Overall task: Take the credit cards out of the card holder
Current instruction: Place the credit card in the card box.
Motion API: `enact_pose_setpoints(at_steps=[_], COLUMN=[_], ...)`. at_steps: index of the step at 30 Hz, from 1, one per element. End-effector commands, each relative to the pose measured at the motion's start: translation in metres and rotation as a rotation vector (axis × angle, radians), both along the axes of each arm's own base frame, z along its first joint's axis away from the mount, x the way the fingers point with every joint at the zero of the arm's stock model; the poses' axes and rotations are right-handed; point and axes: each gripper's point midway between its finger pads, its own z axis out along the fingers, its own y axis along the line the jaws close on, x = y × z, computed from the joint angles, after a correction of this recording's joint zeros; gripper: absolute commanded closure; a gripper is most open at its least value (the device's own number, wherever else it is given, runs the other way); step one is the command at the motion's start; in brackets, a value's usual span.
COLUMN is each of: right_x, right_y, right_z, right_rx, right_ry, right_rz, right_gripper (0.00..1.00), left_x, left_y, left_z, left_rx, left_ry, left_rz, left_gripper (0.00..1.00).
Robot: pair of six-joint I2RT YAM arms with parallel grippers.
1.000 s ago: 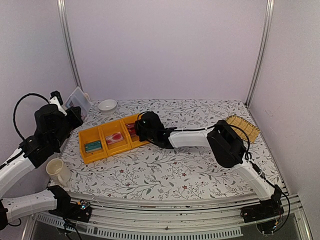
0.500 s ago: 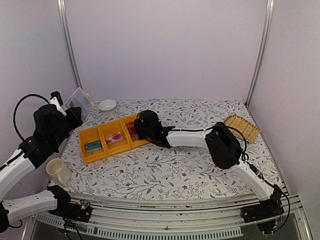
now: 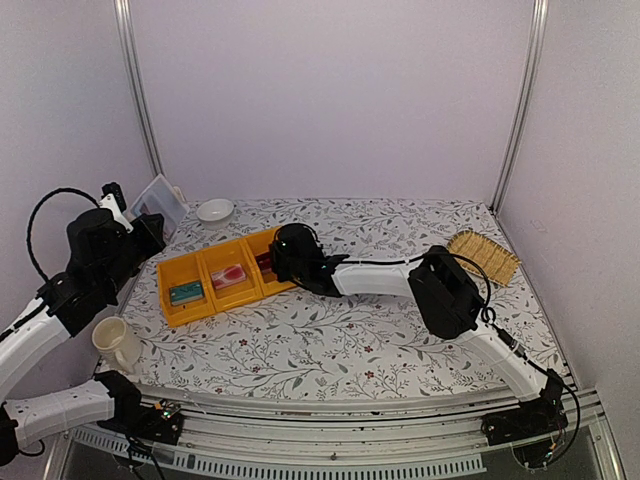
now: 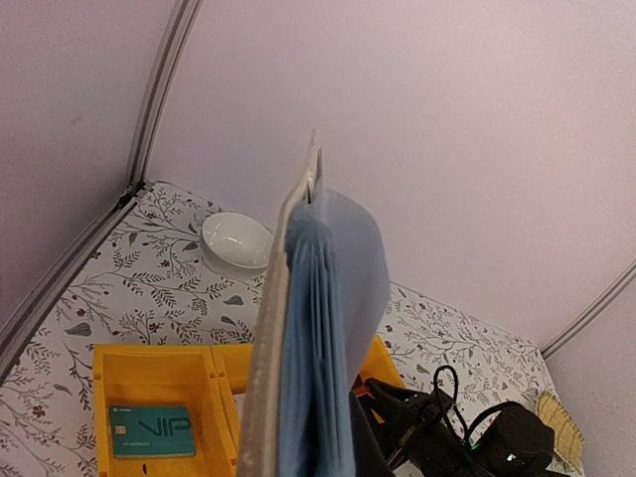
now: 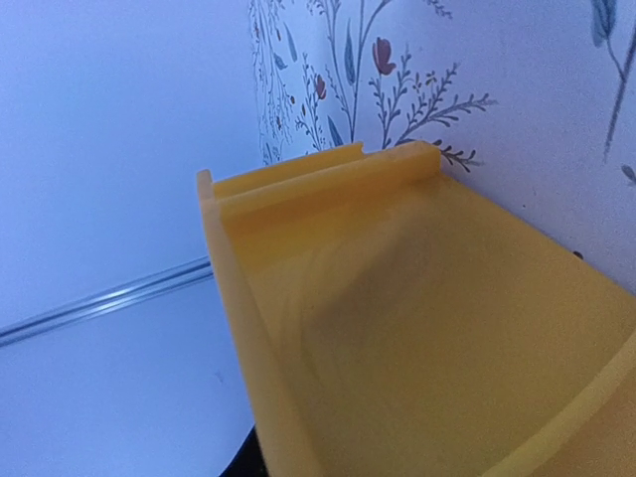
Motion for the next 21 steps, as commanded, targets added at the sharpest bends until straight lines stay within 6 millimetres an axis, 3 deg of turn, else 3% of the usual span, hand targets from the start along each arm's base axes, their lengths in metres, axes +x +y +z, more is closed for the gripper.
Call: enact_pose_setpoints(at_steps=[1,11,21], right_x=[0.003,-0.003,-0.008], right_y=[-0.001,0.003,0.002], right_z=[-0.006,0.023,0.039], right_rx=[-0.016,0.026,0.038], right_ry=[-0.002,0.001,0.018], right_rz=[-0.005,0.033,0.070], right_gripper=[0.73,0.65,0.32], left_x=[0.000,0.001,0.001], left_y=[0.002,0.002,0.000], left_z=[0.006,0.008,0.013], left_rx=[-0.014,-0.010,0.008], left_ry=[-0.030,-0.034,-0.045], left_rz=[-0.004,-0.007,-0.020], left_gripper=[1.00,1.00,1.00])
